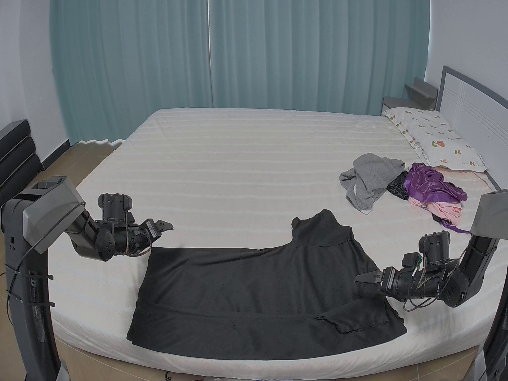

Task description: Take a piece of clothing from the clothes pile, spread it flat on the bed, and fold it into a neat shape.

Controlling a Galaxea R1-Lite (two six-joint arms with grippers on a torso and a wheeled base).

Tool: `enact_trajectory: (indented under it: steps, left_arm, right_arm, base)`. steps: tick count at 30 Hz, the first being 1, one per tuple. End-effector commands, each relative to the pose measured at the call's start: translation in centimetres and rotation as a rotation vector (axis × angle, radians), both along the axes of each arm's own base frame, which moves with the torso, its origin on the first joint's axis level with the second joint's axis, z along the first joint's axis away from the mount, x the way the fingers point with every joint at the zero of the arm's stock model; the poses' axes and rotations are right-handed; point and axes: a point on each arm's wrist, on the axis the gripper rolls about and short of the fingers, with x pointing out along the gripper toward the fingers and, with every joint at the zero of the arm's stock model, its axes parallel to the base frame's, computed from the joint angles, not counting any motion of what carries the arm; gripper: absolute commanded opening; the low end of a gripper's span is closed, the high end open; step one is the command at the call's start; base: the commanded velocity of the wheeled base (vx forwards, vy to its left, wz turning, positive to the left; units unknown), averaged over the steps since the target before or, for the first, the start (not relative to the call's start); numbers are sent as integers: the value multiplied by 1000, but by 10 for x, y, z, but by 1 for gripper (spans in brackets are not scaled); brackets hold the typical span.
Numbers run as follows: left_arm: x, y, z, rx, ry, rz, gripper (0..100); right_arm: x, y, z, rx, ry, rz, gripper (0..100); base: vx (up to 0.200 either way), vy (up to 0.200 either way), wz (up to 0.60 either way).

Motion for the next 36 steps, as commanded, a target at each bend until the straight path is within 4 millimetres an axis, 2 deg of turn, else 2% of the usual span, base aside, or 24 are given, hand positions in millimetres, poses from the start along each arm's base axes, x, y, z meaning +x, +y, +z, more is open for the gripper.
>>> enact_trajectory:
  steps: [1,25,26,31,36]
  left_arm:
    - [13,0,-25,2,20,4,100]
    - [16,-1,-41,54,8,57,100]
    - [17,-1,-41,55,7,58,0]
    - [16,-1,-40,56,6,66,0]
    - [16,2,-40,83,7,113,0]
  right_arm:
    - [1,0,-4,-2,13,2,100]
    - [1,3,-7,-1,18,9,100]
    - [2,3,-6,-1,15,9,100]
    - [5,3,-4,1,0,9,100]
    - [16,14,-10,1,-14,37,100]
  base:
    - [0,0,0]
    - [0,0,0]
    - [0,0,0]
    - [0,0,0]
    - [0,0,0]
